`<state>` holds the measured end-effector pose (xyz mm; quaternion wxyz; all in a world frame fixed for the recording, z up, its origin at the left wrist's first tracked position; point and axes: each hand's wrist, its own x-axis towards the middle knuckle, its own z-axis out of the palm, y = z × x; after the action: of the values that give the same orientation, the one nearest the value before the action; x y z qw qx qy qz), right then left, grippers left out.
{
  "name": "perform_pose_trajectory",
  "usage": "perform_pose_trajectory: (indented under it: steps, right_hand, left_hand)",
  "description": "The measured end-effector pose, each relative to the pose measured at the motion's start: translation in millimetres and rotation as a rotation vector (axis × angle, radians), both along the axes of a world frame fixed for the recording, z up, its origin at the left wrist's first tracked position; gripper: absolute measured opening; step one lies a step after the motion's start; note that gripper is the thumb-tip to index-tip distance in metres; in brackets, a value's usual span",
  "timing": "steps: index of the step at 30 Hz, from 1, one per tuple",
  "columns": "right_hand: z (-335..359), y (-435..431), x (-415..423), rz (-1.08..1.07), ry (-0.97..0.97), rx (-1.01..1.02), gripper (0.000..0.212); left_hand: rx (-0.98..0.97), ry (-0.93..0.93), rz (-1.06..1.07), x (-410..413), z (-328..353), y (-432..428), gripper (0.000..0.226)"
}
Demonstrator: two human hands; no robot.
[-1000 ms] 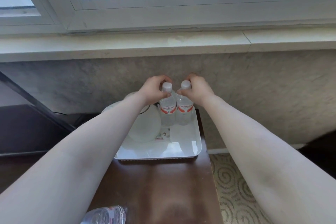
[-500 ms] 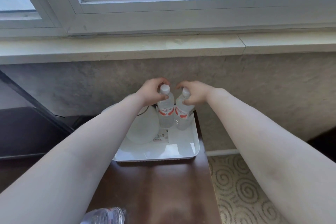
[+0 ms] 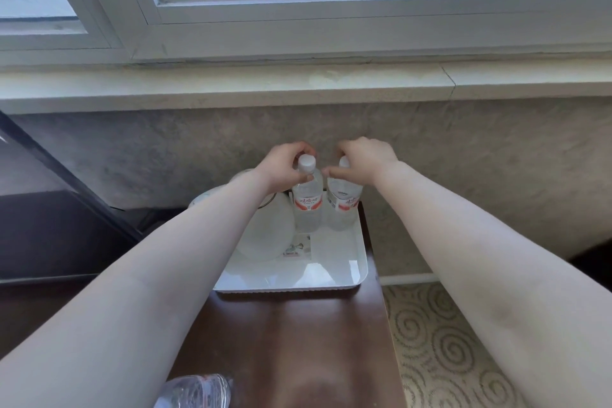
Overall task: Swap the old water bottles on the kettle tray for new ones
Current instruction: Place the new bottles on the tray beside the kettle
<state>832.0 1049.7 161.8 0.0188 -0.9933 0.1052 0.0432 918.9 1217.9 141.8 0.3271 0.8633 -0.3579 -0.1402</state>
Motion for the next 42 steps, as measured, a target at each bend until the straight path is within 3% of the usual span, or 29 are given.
perform_pose_trajectory:
  steps: [4, 13, 23, 42]
  right_hand:
    - [21.1, -12.1, -0.2, 0.046, 0.249, 0.191, 0.051]
    - [2.1, -1.2, 2.6, -0.025, 0.038, 0.203, 0.036]
    - [3.0, -7.5, 9.3, -0.004, 0.065, 0.259, 0.018]
    - [-19.7, 1.3, 21.2, -0.058, -0.098, 0.29, 0.037]
  left_hand:
    - [0.01, -0.014, 0.003, 0.0, 0.9, -0.7, 0.038]
    - [0.021, -0.042, -0.003, -2.5, 0.5, -0.6, 0.049]
    - [0.043, -0.088, -0.014, 0.5, 0.4, -4.6, 0.044]
    - [0.033, -0.105, 0.044, 10.9, -7.8, -9.9, 0.044]
